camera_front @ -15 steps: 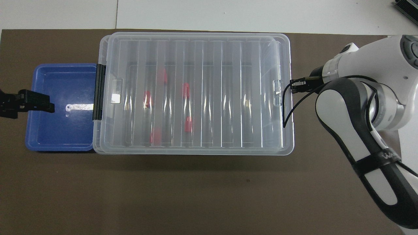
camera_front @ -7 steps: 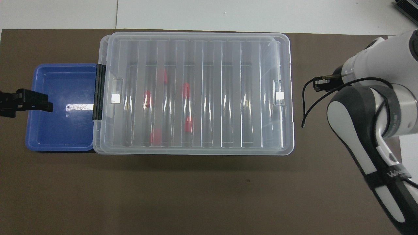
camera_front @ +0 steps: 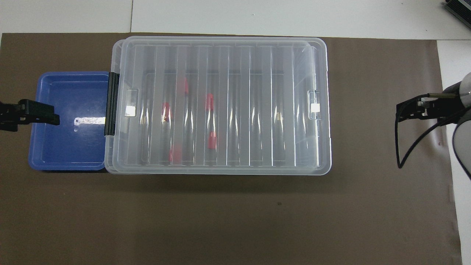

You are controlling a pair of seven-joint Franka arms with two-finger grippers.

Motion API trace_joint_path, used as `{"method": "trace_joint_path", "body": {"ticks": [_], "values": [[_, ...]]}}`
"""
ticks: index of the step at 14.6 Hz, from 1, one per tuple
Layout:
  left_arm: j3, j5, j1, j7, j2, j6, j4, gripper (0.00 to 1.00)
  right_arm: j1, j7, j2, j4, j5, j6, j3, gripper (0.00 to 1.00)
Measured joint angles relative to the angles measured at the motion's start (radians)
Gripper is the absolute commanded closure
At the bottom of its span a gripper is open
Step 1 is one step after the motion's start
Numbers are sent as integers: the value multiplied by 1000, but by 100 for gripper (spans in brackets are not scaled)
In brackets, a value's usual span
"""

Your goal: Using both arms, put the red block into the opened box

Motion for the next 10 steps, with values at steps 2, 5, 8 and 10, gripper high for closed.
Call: {"method": "trace_joint_path", "body": {"ticks": [2,5,8,10], "values": [[1,0,1,0,7,-3,4,0,-11,0,-7,37,0,-54,-4,0],[2,0,5,1,43,-40,43,0,-16,-1,-8,37,0,-59,-4,0],[-1,8,5,4,78,-47,88,0,-9,-16,-8,25,0,-60,-1,0],[-1,12,5,4,84,-48,96,0,-9,-36,-8,21,0,-60,0,0]]}}
